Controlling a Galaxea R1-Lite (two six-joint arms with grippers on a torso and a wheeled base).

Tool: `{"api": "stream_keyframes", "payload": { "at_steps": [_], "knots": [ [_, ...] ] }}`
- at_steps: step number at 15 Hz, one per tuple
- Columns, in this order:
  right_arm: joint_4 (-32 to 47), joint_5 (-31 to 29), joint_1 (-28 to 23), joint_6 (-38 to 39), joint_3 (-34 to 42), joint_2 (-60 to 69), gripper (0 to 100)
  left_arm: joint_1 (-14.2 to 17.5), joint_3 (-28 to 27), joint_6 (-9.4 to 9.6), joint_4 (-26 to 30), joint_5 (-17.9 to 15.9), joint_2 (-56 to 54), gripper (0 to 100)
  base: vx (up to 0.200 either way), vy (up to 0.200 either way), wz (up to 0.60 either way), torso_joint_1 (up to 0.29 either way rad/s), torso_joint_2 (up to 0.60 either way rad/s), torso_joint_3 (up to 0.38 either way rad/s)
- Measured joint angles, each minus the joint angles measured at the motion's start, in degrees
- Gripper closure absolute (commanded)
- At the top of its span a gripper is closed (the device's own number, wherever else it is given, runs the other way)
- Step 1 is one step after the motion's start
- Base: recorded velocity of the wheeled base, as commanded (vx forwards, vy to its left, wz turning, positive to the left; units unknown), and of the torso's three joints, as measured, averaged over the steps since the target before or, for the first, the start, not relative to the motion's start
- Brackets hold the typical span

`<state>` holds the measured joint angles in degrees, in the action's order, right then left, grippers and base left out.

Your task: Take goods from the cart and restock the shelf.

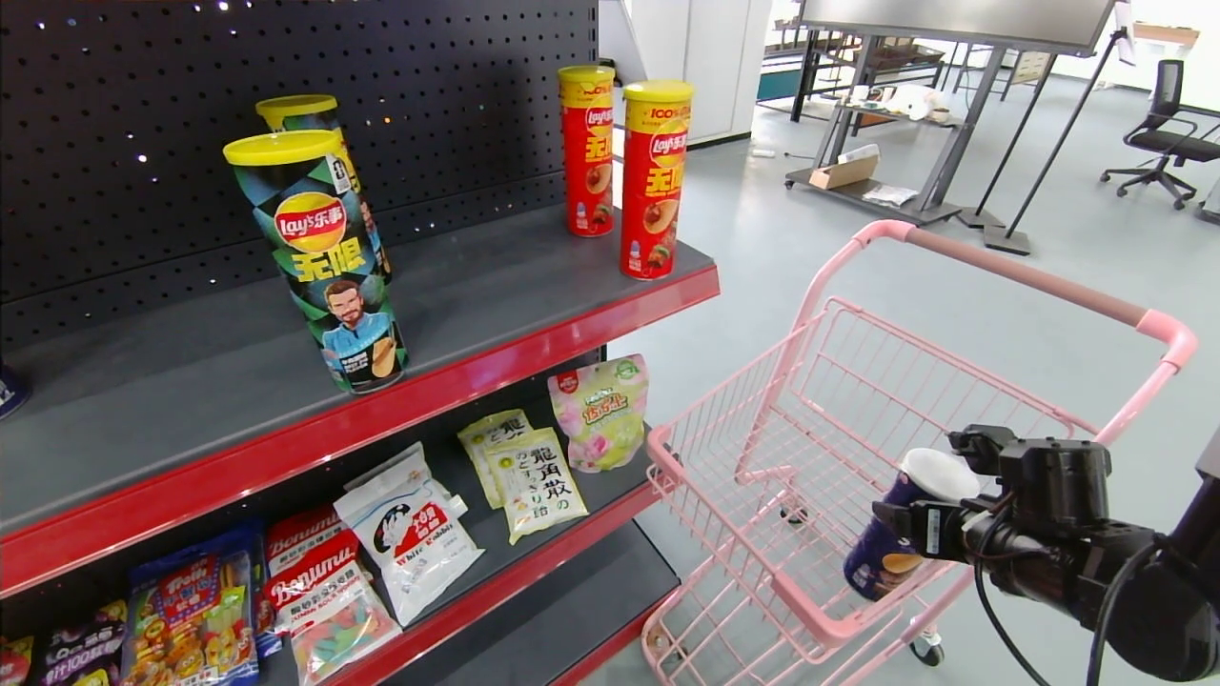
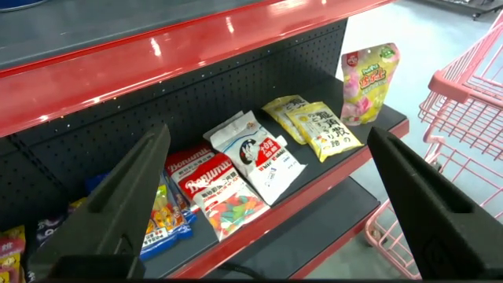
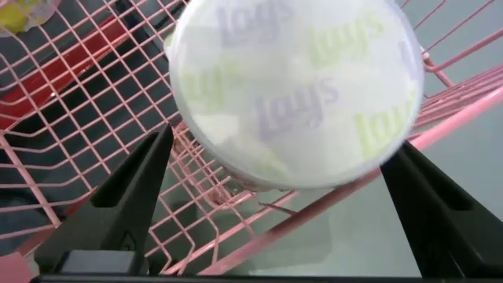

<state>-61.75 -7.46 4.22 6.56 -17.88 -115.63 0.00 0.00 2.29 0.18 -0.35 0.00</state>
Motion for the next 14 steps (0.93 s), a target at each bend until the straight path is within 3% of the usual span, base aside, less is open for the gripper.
{"api": "stream_keyframes", "payload": {
  "at_steps": [14],
  "knots": [
    [0.2,1.1,-1.5,-0.3,-5.3,-5.3,0,0.0,0.0,-0.06,0.0,0.0,0.0,0,0.0,0.0,0.0,0.0,0.0,0.0]
  ]
}}
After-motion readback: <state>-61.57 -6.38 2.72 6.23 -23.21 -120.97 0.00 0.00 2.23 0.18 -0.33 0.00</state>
